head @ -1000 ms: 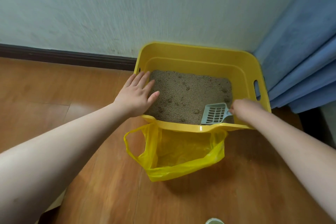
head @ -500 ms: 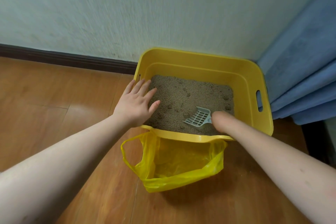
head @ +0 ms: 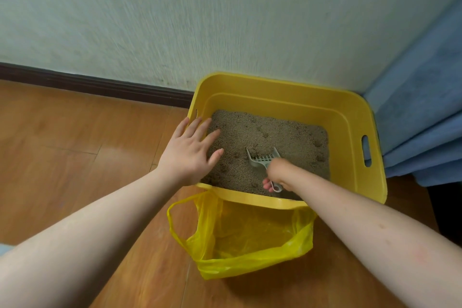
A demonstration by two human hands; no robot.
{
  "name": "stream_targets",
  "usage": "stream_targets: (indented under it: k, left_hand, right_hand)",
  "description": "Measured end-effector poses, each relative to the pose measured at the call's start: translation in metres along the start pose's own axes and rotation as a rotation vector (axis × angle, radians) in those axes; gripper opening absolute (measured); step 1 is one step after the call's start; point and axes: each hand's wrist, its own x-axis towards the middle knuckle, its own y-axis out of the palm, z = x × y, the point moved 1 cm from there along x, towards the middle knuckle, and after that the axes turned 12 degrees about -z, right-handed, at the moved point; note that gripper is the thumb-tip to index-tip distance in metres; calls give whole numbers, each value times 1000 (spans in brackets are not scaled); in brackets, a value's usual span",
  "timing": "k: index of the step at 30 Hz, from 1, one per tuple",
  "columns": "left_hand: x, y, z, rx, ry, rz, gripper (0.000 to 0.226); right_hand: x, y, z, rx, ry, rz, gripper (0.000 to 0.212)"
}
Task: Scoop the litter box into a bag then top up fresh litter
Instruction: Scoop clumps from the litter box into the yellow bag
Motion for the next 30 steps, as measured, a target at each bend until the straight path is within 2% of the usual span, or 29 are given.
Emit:
stream_targets:
  k: [5,14,17,21,23,27,30]
  left_hand:
    - [-1,0,0,-10,-2,-15,66]
    - [-2,0,1,-24,7,-31,68]
    - [-2,1,1,-35,2,-31,69]
    - [-3,1,1,-37,0,-28,69]
    - [-2,1,0,-37,1,-32,69]
    - [-3,0,0,-50,1,-42,69]
    - [-4,1,0,-54,2,-47,68]
  right_hand:
    - [12,12,10,225,28,34,41]
    - [46,12,22,432,5,-74,42]
    - [48,16,20,463,23,-81,37]
    - [45,16,19,636,61,-52,26]
    - [43,17,20,700,52,-30,29]
    - [41,22,20,732,6,-12,31]
    - [44,20,14,636,-39,-61,25]
